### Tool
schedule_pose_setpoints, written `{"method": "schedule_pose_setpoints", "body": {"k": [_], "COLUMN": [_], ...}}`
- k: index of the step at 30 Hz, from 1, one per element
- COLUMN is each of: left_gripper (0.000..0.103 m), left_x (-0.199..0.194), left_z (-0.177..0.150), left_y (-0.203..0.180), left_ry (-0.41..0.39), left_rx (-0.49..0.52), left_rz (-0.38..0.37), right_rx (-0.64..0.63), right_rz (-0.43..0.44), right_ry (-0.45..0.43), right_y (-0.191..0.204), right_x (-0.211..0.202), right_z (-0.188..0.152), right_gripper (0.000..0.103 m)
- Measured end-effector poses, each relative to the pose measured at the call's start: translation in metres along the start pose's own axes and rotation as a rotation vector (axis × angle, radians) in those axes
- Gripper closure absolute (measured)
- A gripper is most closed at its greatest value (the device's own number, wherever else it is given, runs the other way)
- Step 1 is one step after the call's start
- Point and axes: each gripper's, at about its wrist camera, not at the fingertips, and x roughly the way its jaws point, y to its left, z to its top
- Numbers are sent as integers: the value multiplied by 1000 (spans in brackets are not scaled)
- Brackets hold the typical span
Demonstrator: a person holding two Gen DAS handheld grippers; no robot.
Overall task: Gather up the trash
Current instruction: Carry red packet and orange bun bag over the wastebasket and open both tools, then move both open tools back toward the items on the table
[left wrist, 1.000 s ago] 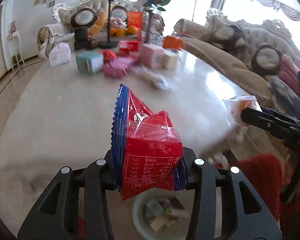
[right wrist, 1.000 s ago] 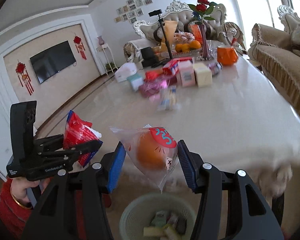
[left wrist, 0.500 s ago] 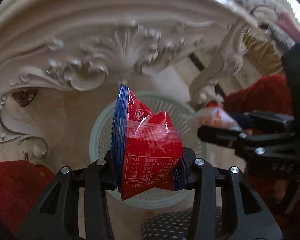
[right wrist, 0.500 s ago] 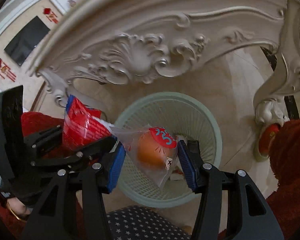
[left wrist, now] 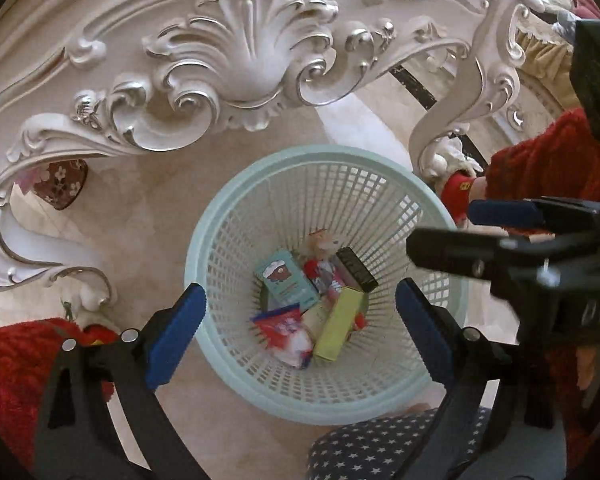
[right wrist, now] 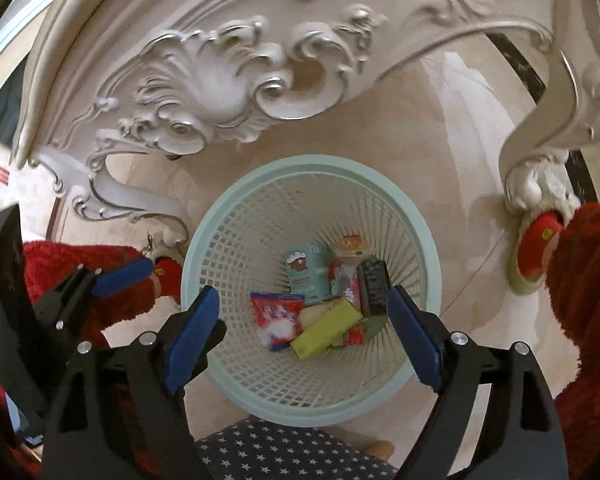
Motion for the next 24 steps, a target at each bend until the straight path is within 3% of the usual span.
{"method": "schedule_pose_setpoints", "body": {"k": [15, 24], "left_gripper": [10, 10], "left_x": [-4, -52], "left_z": [-4, -6], "left_y": [13, 23], "left_ry": [0, -171], "left_rx": [-37, -82], "left_rz": [20, -2], "right_rx": [7, -151], "right_rz": [-20, 7], "right_ry": [-16, -421], "right_y": [0, 32], "right_x": [-4, -96], "right_z": [-1, -15], "right_gripper": [21, 21]}}
